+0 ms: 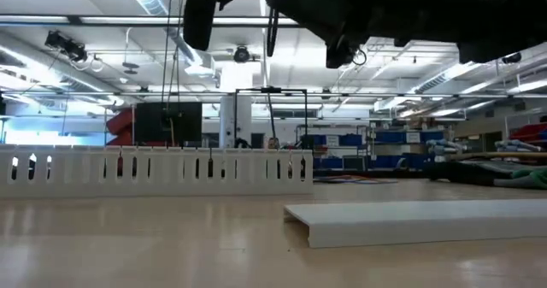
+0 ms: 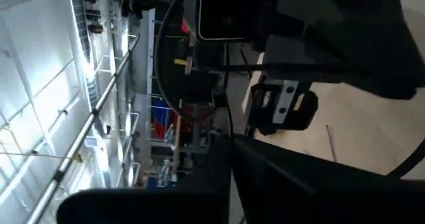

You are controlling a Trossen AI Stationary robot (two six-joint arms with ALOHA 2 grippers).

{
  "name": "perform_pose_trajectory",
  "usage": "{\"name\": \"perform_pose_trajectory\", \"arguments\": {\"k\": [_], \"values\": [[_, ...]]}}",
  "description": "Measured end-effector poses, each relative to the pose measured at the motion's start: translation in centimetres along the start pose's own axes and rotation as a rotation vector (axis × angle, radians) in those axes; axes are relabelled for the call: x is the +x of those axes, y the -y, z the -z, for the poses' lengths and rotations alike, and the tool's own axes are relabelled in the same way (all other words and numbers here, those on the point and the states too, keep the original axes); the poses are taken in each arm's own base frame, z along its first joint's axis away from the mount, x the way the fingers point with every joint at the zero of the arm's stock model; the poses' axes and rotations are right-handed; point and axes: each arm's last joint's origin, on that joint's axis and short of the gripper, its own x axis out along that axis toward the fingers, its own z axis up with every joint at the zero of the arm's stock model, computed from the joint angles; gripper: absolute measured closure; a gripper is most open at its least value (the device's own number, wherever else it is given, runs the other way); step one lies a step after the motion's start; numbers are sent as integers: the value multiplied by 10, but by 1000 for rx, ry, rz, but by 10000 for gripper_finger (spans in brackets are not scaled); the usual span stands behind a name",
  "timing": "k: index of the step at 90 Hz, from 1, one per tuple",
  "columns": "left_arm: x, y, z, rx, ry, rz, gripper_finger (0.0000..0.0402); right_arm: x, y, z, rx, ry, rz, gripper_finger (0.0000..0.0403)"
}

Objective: Ziptie cables
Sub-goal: Insert the black zip tie into the locking head

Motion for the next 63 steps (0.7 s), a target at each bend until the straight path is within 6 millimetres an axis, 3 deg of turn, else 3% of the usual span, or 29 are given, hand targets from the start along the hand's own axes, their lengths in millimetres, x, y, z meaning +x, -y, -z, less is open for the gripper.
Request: {"name": "perform_pose_trajectory", "arguments": {"k": [63], "values": [[0, -2, 0, 48, -38, -21, 401, 0, 2, 3, -17, -27, 16, 403]]}}
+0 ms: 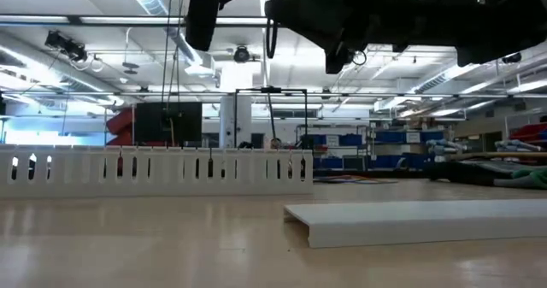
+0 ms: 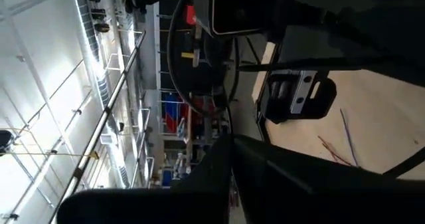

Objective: Ziptie cables
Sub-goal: Insert the black zip tie into the locking head

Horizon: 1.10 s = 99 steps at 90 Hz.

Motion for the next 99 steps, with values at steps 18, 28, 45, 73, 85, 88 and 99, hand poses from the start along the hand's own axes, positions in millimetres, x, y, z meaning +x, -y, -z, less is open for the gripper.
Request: {"name": "perform_pose_trajectory", "arguments": {"k": [18, 28, 45, 73, 85, 88, 99], "values": [[0, 0, 0, 10, -1, 0, 401, 1, 4, 0, -2, 1, 16, 403], [0, 0, -1, 27, 0, 1, 401, 2, 6, 0, -3, 1, 24, 403], [-1, 0, -1, 29, 0, 1, 401, 2, 8, -1, -4, 1, 29, 403], [-1, 0, 0, 62, -14, 2, 401, 2, 8, 0, -10, 1, 29, 403], [-1, 1, 0, 66, -16, 7, 401, 2, 8, 0, -11, 1, 29, 403], [-1, 1, 0, 68, -16, 10, 401, 2, 8, 0, -12, 1, 29, 403], [-1, 4, 0, 84, -20, 31, 401, 2, 8, 0, -12, 1, 29, 403]]}}
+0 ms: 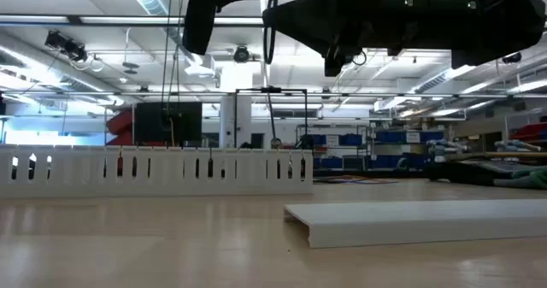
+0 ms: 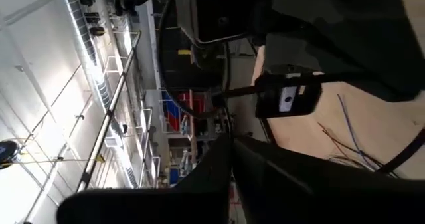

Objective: Ziptie cables
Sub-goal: Insert the black zip tie into the locking head

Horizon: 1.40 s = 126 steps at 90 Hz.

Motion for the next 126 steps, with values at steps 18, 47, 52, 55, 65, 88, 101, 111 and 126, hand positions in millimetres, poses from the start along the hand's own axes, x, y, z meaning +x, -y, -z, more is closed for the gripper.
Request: {"name": "perform_pose_trajectory", "arguments": {"k": [18, 47, 52, 55, 65, 88, 101, 111, 126], "values": [[-3, 2, -3, 11, 10, 10, 401, 0, 0, 0, 0, 0, 0, 403], [-6, 1, -7, 64, 23, 5, 401, 0, 0, 0, 19, 1, 0, 403], [-6, 1, -7, 77, 19, 4, 401, 0, 0, 0, 30, 1, 0, 403], [-6, 1, -7, 83, 17, 4, 401, 0, 0, 0, 40, 1, 0, 403], [-6, 1, -7, 87, 18, 4, 401, 0, 0, 0, 46, 1, 0, 403], [-4, 2, -5, 147, 7, 12, 401, 0, 0, 0, 77, 2, 0, 403], [-3, 2, -3, 188, -3, 13, 401, 0, 0, 0, 113, 3, -2, 403], [-3, 2, -3, 241, -1, 14, 401, 0, -1, 0, 147, 1, -13, 403], [-3, 2, -3, 279, -5, 15, 401, 0, -1, 0, 174, -1, -30, 402]]}}
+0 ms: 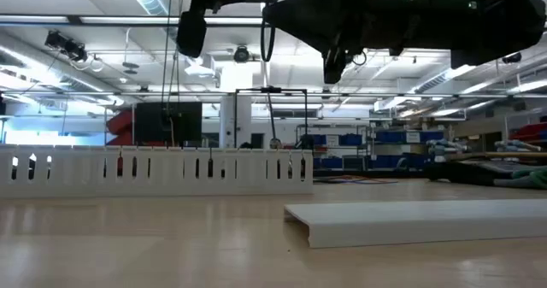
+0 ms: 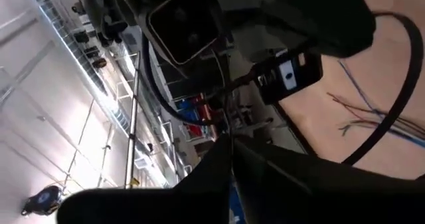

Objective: Ziptie cables
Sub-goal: Insert the black zip tie into the locking head

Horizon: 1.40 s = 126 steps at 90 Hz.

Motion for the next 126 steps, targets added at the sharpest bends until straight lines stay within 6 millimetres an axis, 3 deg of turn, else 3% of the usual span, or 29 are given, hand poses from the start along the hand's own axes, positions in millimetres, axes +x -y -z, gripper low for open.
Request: {"name": "perform_pose_trajectory", "arguments": {"k": [51, 126], "values": [[6, 17, -9, 92, 3, 63, 401, 3, 10, -4, 36, 2, -32, 402], [6, 20, -7, 226, -72, 101, 401, 5, 17, -6, 76, 11, -39, 403]]}}
